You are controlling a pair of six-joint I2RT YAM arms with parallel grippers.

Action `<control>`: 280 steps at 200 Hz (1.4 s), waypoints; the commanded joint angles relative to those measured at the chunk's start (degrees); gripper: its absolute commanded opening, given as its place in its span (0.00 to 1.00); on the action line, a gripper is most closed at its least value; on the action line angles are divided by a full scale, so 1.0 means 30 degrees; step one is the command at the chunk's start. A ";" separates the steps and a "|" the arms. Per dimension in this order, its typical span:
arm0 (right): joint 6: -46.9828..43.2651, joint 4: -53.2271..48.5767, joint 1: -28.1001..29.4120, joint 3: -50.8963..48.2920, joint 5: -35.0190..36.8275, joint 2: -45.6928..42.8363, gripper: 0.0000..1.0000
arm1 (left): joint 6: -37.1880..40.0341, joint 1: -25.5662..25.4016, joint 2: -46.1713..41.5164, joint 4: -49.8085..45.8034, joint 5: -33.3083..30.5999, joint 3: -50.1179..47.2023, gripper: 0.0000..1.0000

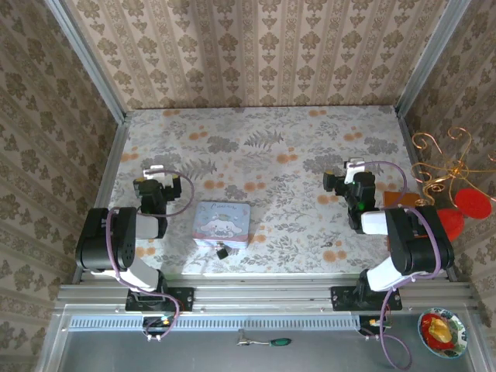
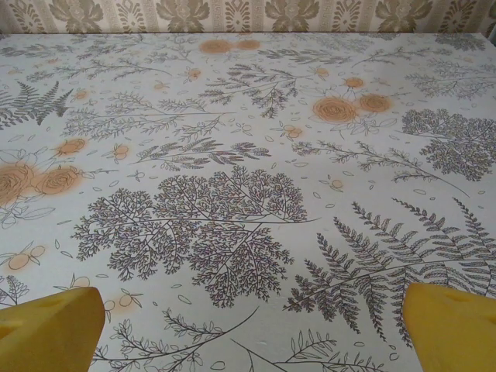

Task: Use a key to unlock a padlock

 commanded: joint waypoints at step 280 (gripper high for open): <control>-0.0246 -0.0170 0.0172 0.0043 -0.1059 -0.0775 1.00 | 0.0207 -0.2548 -0.9356 -0.5409 -0.0243 0.0961 1.00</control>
